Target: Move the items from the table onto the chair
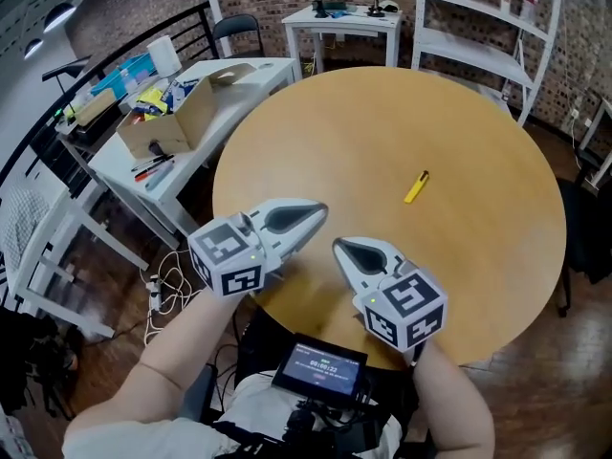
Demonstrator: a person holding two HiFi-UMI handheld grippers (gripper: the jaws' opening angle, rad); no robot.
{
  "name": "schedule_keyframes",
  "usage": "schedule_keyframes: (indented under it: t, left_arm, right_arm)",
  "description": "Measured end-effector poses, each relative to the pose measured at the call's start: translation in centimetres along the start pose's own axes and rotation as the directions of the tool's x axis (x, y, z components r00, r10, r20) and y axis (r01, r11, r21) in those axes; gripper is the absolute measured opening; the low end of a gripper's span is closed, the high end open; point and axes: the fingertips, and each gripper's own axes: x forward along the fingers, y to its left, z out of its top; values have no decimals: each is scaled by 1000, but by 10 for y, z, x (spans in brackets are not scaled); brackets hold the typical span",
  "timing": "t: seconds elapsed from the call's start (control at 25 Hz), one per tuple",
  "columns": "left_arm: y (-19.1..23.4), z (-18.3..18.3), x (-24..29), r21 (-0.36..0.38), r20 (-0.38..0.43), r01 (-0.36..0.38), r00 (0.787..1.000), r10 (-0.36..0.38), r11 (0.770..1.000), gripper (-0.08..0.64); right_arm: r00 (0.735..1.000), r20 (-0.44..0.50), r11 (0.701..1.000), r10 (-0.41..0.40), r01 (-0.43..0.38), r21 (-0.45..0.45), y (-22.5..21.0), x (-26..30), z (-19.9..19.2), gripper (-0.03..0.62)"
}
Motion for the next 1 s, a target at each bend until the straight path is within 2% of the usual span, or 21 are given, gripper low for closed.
schedule_keyframes:
  t: [0.4, 0.64, 1.0]
  left_arm:
    - [-42, 2, 44, -1, 5, 132, 991, -132, 991, 21]
    - [-68, -1, 69, -3, 6, 196, 981, -196, 981, 21]
    - [-92, -5, 94, -8, -3, 249, 968, -249, 968, 14]
  right_arm:
    - [994, 6, 994, -111, 110, 17, -36, -54, -4, 5]
    - [989, 10, 989, -148, 147, 24, -50, -82, -8, 5]
    - [976, 12, 975, -219, 219, 37, -69, -120, -13, 5]
